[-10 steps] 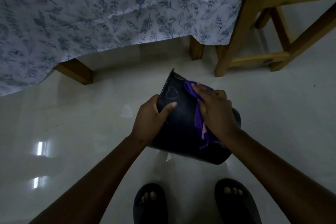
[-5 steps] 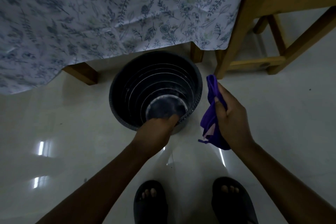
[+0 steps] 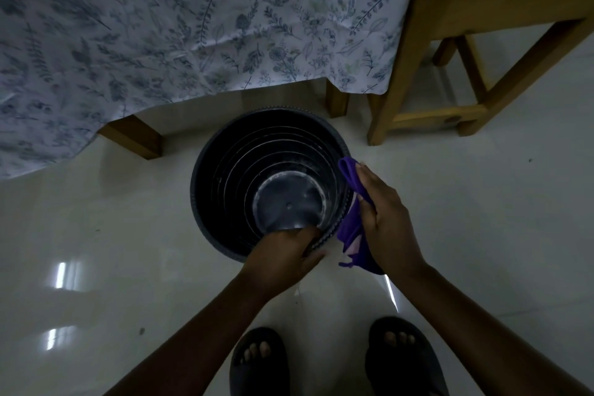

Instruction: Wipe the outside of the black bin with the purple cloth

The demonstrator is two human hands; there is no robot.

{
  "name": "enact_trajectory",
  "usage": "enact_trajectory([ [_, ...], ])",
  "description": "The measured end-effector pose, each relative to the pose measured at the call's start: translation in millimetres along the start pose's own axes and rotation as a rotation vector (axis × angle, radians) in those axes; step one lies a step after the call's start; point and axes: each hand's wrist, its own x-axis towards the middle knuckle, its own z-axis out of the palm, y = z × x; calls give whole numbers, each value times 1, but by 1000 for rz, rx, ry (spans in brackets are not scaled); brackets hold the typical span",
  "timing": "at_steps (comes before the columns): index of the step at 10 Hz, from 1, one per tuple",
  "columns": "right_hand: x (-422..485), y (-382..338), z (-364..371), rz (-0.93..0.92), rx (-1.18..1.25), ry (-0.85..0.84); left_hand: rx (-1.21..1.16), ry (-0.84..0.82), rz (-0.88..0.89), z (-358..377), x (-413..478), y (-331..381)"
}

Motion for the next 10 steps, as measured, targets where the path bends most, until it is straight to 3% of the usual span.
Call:
enact_trajectory([
  [2, 30, -22, -30, -57, -65, 175, -42, 55, 4, -50, 46, 14],
  [4, 82, -49, -88, -112, -196, 447, -62, 215, 0, -103, 110, 44],
  [5, 137, -60, -135, -133, -265, 676, -130, 295, 56, -132, 151, 62],
  [6, 173, -64, -163, -129, -299, 762, -133, 356, 64, -148, 181, 67],
  [7, 213, -60, -188, -24, -464, 665, -123, 394, 100, -163, 224, 68],
  [9, 226, -65, -203, 29, -813, 299, -177, 332, 124, -185, 246, 87],
  [10, 223, -69, -211, 47, -733, 164, -203, 321, 122, -200, 253, 98],
])
